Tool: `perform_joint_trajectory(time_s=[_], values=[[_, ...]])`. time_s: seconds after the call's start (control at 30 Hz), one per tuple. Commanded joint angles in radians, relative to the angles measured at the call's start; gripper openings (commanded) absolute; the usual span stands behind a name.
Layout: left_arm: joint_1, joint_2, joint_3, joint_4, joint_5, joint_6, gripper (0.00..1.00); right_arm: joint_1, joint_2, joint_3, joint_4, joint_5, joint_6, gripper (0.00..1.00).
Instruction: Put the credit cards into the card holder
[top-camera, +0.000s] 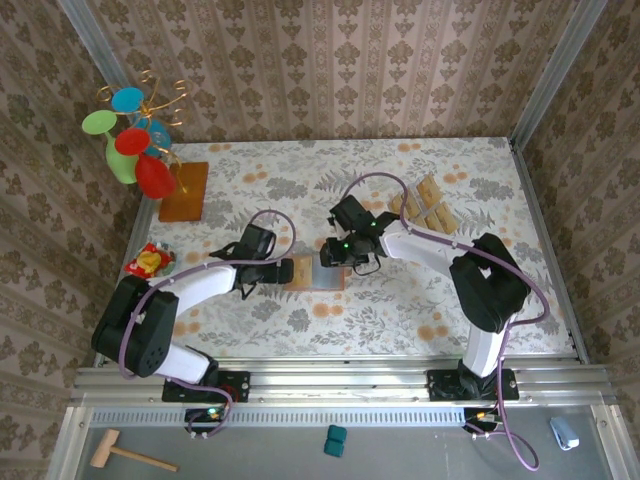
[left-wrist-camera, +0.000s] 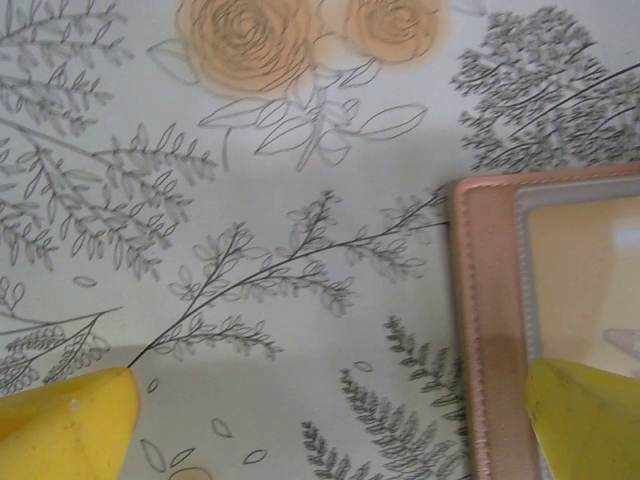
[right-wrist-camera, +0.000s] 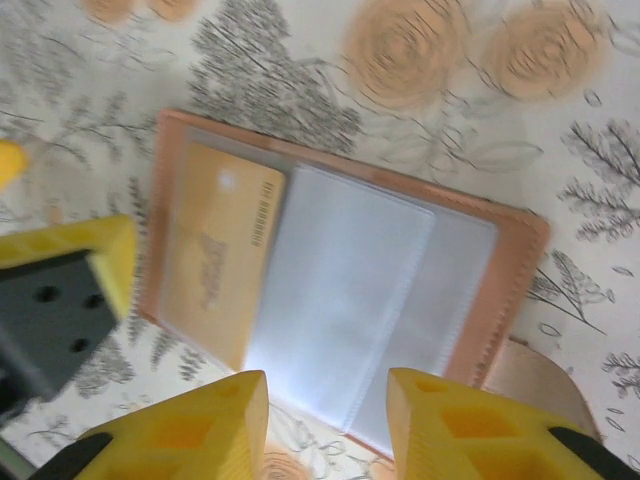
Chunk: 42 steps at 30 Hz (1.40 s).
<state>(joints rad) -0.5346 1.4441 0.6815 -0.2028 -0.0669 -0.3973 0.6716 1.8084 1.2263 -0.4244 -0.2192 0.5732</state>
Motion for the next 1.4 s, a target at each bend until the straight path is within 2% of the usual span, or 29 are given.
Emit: perform_joint_trajectory(time_s=[0.0,0.27,0.6,1.07,1.37], values=[[-0.024,-0.014,0.040,-0.026,0.019,0.018,1.00,0.001,-0.008,-0.048,0.043,-0.011,0.038,0.39],[-0.069,0.022,0.056,-0.021,-0.008,0.024,1.00,0.005,0.021,-0.088,0.128,-0.063,0.092,0.40],[-0.115,0.027,0.074,-0.012,-0.025,0.038,1.00,-0.001,0.045,-0.099,0.144,-0.042,0.102,0.40],[-0.210,0.090,0.118,0.024,-0.058,0.035,1.00,-0.049,-0.010,-0.149,0.162,-0.046,0.107,0.40],[-0.228,0.136,0.141,0.010,-0.102,0.049,1.00,-0.050,-0.011,-0.156,0.185,-0.068,0.117,0.39]])
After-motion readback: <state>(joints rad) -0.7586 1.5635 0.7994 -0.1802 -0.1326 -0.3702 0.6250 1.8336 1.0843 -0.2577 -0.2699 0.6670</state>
